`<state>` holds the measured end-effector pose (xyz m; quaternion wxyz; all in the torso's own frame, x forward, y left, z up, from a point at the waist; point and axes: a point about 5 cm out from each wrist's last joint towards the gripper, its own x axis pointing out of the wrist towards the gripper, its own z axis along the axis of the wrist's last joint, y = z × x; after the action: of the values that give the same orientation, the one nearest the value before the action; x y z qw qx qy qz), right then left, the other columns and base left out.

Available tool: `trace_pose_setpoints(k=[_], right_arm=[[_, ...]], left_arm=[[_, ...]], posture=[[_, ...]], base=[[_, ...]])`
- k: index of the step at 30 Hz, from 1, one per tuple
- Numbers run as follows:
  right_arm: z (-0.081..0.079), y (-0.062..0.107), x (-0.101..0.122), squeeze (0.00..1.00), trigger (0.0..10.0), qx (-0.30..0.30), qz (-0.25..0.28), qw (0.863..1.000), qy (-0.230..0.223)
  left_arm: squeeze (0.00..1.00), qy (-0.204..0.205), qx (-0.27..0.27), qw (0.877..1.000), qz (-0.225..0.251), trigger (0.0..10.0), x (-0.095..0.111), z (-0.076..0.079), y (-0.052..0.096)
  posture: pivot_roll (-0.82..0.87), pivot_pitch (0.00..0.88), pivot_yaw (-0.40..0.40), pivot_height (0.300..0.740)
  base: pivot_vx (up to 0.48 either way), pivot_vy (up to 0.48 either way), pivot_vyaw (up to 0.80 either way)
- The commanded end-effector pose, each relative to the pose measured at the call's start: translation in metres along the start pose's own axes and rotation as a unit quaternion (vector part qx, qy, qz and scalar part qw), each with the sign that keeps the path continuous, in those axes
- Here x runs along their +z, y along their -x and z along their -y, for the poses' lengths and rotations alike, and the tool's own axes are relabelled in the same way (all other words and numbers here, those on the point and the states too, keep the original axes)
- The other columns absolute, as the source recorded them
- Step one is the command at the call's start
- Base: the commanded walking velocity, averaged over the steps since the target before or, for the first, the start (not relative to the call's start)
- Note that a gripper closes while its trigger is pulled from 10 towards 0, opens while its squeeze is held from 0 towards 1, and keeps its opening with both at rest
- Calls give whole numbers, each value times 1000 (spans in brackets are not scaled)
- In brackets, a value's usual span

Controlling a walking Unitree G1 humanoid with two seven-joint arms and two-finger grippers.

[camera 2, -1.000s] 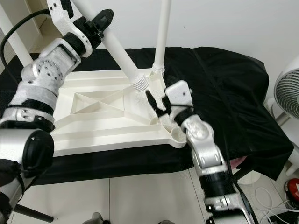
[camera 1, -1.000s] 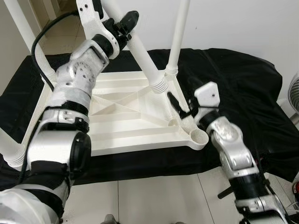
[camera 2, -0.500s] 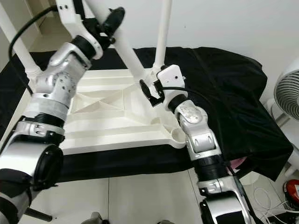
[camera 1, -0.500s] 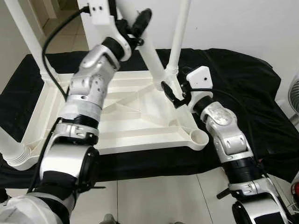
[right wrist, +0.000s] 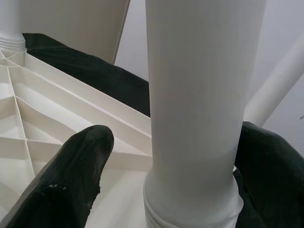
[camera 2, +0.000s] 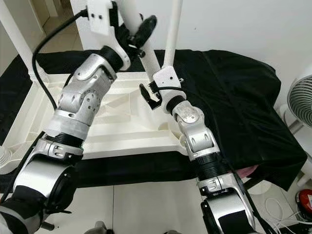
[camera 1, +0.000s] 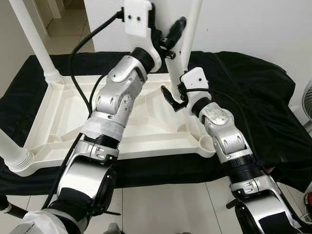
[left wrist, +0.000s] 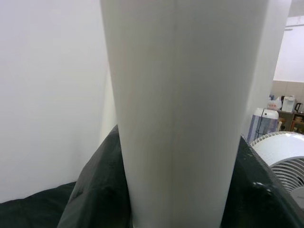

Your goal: Building children table

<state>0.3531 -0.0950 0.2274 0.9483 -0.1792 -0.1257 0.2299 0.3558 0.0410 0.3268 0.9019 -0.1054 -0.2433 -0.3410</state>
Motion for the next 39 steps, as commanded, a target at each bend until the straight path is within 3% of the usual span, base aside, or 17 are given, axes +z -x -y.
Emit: trace_pose_setpoints(k=[1, 11, 22, 23, 26, 27, 30, 31, 32, 33, 39], right_arm=[[2, -5, 3, 0, 10000, -6, 1, 1000, 5], [6, -17, 9, 0, 10000, -31, 8, 999, 26], [6, -22, 6, 0, 10000, -33, 2, 999, 39], [6, -23, 6, 0, 7882, -31, 2, 999, 38], [6, -24, 5, 0, 7529, -31, 2, 999, 38], [5, -24, 5, 0, 6902, -32, 2, 999, 38], [5, -24, 5, 0, 6902, -33, 3, 999, 39], [4, -25, 4, 0, 2627, -29, 4, 999, 37], [4, -25, 4, 0, 2627, -29, 4, 999, 37], [2, -24, 4, 0, 0, -20, 7, 999, 28], [1, -25, 3, 0, 0, -16, 4, 1000, 6]], left_arm=[[0, -14, -10, 1000, 13, 10000, 4, 6, 1], [0, -19, -23, 1000, 8, 10000, -1, 21, 3], [0, -28, -25, 999, 11, 10000, 2, 23, 1], [0, -30, -25, 999, 13, 10000, 2, 23, 1], [0, -32, -25, 999, 13, 10000, 3, 23, 1], [0, -33, -24, 999, 14, 10000, 4, 23, 1], [0, -35, -25, 999, 15, 10000, 5, 23, 1], [0, -36, -26, 999, 16, 10000, 5, 24, 1], [0, -36, -26, 999, 16, 10000, 5, 24, 1], [0, -38, -28, 999, 18, 10000, 6, 24, 0], [0, -41, -28, 999, 20, 10000, 7, 25, 0]], posture=[[-51, 0, -5, 740], [-45, 0, -2, 740], [-41, 0, -1, 740], [-40, 0, -1, 740], [-41, 0, 0, 740], [-41, 0, 0, 740], [-41, 0, 0, 740], [-41, 0, 1, 740], [-41, 0, 1, 740], [-39, 0, 0, 740], [-36, 0, 0, 740]], base=[[0, 0, 0], [0, 0, 0], [0, 0, 0], [0, 0, 0], [0, 0, 0], [0, 0, 0], [0, 0, 0], [0, 0, 0], [0, 0, 0], [0, 0, 0], [0, 0, 0]])
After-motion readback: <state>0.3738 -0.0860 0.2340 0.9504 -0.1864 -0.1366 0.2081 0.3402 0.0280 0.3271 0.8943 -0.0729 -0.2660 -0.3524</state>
